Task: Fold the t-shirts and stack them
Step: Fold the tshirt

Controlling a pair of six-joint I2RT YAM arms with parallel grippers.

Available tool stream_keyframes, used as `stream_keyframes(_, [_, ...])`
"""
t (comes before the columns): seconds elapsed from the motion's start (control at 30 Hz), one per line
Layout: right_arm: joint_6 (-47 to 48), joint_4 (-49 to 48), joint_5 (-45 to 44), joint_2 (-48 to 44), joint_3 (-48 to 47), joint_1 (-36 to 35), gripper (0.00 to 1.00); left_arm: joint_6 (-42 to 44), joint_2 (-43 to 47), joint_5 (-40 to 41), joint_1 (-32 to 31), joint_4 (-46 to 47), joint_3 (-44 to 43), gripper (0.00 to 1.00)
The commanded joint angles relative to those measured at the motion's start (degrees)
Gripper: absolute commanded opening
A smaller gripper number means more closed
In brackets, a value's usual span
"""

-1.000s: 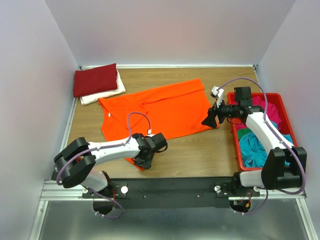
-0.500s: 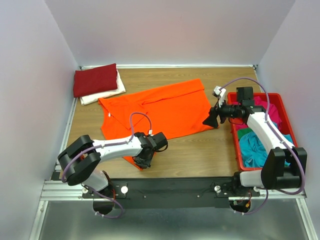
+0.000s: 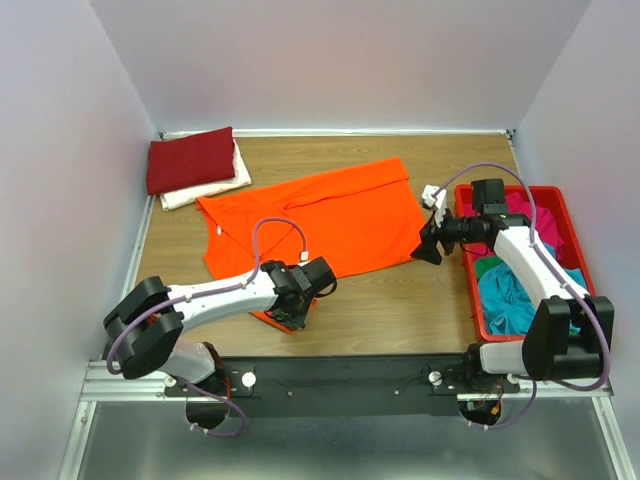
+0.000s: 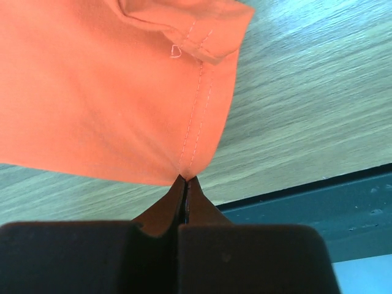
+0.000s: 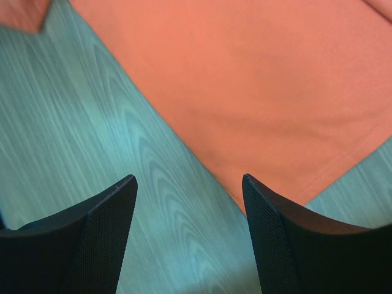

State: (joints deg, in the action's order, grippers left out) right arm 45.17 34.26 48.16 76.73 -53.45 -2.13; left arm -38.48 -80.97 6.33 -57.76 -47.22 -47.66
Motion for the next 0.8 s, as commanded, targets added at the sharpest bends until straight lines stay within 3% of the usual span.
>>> stream_keyframes(0.0, [19.0,8.5,-7.3,-1.0,0.2,0.5,0.75,0.7,2.1,-1.3,0.1,1.0,-0.2,0.00])
stream_keyframes(0.3, [40.5,15.1,-14.3,4.9,-3.0,0.5,0.71,0.9,4.2,-1.3,0.2,1.9,-0.2,0.00])
stream_keyframes(0.53, [44.0,15.0,-20.6,12.4,-8.4,0.1,0.59,1.4,4.9,-1.6,0.1,2.3,-0.2,0.00])
stream_keyframes(0.77, [44.6,12.4,-28.0,17.6,-8.8,-2.3,0.57,1.6,5.6,-1.8,0.1,2.7,0.2,0.00])
